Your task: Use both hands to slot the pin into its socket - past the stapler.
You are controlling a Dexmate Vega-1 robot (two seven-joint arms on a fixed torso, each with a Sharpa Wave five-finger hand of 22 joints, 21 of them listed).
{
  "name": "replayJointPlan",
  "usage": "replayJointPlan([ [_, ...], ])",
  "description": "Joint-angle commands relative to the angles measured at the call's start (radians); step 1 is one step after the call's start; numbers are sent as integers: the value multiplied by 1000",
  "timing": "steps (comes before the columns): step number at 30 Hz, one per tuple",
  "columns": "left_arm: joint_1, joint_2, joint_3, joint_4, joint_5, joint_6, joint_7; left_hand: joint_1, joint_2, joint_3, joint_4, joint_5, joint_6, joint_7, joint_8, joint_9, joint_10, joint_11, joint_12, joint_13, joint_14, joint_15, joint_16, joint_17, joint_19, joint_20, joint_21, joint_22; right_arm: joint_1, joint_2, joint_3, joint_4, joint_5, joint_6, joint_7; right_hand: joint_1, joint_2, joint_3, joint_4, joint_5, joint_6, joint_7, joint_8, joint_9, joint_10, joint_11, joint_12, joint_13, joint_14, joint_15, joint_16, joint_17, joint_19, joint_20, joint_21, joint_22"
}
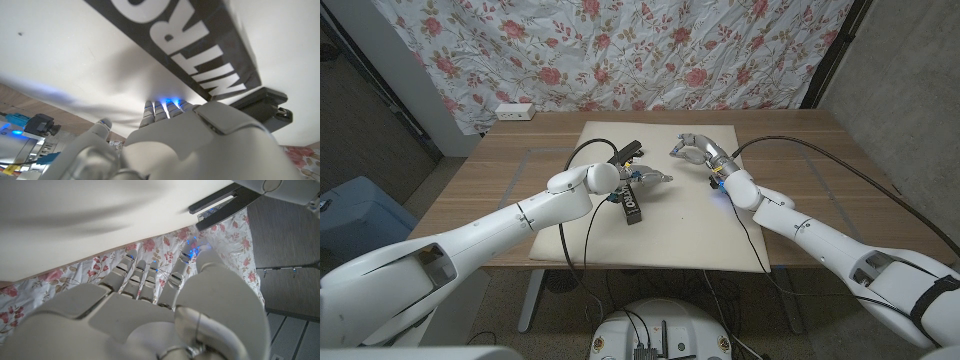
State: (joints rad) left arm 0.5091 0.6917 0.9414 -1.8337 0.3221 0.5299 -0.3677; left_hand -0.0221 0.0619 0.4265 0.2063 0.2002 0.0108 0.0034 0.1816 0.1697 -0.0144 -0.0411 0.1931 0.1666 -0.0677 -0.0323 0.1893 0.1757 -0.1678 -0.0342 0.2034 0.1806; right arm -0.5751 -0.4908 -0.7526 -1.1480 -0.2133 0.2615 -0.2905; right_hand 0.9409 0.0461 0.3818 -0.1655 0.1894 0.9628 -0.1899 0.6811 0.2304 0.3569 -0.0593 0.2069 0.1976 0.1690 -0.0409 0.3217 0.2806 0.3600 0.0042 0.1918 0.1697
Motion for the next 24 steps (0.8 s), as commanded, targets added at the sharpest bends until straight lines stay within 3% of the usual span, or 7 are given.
replayJointPlan([
  [1,-6,-5,1,13,1,-12,-2,-5,121,-7,-3,10,6,-7,2,3,1,-5,-2,3,2,-2,2,2,-64,-84,3,0,12,4,-17,30,-5,0,9,13,0,-4,0,9,19,-23,5,5,-9,0,-4,6,-23,-4,-9,4,-22,11,-10,2],
  [17,-19,-18,9,40,6,-14,-8,-2,127,-9,-4,13,7,-9,1,3,-1,-6,-4,4,2,-1,0,2,-64,-83,2,-1,24,3,-41,49,-41,-26,-14,13,-11,-8,-1,8,39,-31,9,4,-40,-2,-12,5,-58,13,-25,3,-59,27,-13,2],
  [24,-29,-21,13,55,2,-31,-20,-1,129,-9,-4,14,7,-10,1,3,-1,-6,-5,4,2,-2,-1,1,-64,-83,2,-1,33,0,-51,57,-46,-24,-1,15,-16,-8,-2,7,46,-31,8,3,-47,-4,-12,5,-75,9,-33,2,-85,20,-17,0],
])
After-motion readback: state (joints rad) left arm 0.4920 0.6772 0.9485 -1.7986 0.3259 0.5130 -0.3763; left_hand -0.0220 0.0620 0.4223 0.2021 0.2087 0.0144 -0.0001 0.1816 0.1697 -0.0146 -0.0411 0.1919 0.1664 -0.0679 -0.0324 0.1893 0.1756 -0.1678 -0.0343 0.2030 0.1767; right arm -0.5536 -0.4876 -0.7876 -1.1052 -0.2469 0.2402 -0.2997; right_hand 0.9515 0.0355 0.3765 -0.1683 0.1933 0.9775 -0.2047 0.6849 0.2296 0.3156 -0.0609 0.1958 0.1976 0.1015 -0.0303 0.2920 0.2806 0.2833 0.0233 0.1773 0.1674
